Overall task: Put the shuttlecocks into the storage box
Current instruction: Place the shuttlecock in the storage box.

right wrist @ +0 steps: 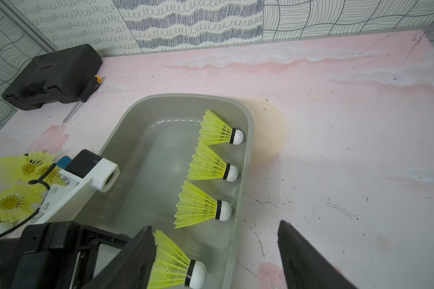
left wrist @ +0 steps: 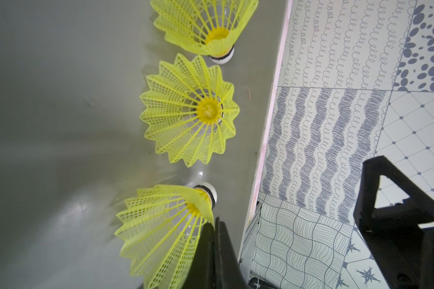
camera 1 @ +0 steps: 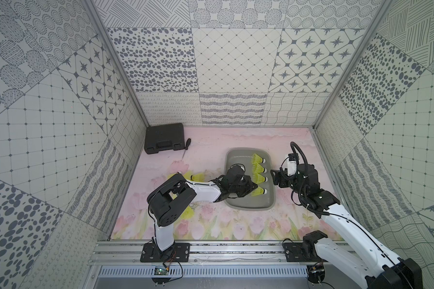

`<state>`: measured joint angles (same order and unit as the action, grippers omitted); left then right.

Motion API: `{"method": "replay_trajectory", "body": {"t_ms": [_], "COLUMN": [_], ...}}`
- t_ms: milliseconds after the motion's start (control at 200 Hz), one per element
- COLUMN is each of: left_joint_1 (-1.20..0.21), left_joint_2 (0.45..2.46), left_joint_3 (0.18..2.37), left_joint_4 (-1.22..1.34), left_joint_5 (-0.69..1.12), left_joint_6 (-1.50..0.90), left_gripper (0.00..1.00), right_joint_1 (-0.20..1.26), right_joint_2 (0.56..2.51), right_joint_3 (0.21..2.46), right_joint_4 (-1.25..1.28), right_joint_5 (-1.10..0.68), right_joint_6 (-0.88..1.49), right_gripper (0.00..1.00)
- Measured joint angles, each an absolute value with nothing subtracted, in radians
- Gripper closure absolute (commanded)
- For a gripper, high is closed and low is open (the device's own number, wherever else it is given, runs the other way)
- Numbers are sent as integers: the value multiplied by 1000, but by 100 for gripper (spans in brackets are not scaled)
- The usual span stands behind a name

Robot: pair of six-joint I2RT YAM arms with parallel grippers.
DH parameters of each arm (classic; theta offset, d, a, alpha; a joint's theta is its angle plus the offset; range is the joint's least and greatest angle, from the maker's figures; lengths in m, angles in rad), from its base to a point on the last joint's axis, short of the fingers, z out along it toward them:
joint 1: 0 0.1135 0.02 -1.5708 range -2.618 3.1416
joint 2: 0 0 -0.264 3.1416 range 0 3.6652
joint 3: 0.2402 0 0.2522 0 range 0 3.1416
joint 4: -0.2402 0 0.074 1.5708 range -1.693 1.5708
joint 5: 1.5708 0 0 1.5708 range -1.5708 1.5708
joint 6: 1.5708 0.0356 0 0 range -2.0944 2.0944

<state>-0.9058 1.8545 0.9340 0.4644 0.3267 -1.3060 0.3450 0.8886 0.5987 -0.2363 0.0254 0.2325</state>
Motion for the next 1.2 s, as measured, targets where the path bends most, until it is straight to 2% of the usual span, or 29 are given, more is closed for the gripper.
{"method": "replay_trajectory", "body": {"t_ms": [1201], "left_joint_1": [-914], "left_joint_2": [1924], "left_joint_3": [1008], "left_joint_4": [479], "left_joint_5": [316], "left_joint_6": [-1305], "left_gripper": [100], "right_joint_1": [328], "right_joint_2": [889], "right_joint_3": [593], "right_joint_4": [-237], "right_joint_5": [7], "right_joint_6": [232], "right_gripper": [17]}}
